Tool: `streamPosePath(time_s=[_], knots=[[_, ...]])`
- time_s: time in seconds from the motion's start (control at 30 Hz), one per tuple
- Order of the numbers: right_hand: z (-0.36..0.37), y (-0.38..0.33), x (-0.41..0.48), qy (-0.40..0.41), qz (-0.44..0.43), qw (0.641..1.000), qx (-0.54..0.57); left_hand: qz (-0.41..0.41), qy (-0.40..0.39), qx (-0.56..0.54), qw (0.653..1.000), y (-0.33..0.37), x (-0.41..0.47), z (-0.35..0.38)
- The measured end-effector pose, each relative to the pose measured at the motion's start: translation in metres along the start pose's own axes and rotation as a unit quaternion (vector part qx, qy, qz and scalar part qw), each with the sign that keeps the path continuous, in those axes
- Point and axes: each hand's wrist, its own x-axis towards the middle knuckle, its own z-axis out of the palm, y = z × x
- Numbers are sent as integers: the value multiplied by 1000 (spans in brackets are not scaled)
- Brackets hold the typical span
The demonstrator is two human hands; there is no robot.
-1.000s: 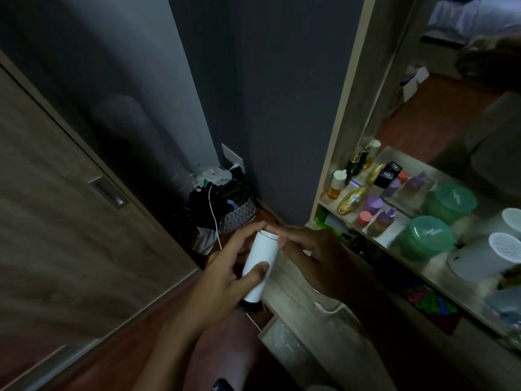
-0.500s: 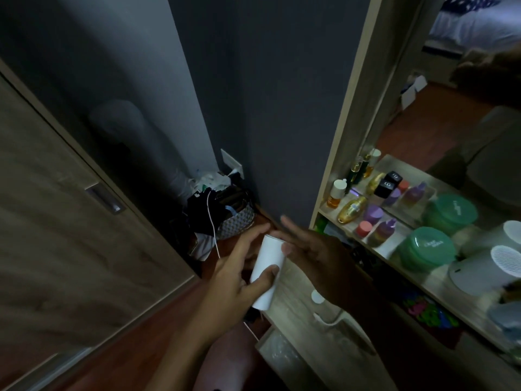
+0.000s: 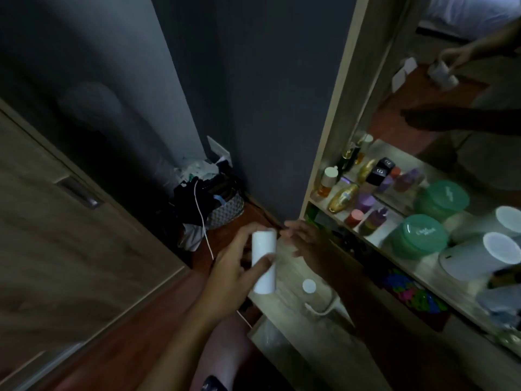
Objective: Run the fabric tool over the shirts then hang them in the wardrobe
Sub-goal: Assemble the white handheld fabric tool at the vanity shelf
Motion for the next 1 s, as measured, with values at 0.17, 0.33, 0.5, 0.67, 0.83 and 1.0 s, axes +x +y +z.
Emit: streamPosePath(time_s=[0.17,0.33,0.5,0.67,0.83,1.0], knots=[[3,108,11,-38,79,938,-336,-77,59,-97,991,-20,6,6],[15,177,14,-49,37,845,-531,-163,113,-201,959,-27,7,9],[20,176,23,-65,73,800,-592,-252,171,-311,900,-18,7,10],[16,176,22,-48,70,796,-600,-257,185,-340,886,-13,5,8],[14,173,15,42,65,861,-502,-252,196,-333,888,-9,4,1],[20,85,-10,73,99,992,-31,-245,223,-298,895,-9,2,-3]])
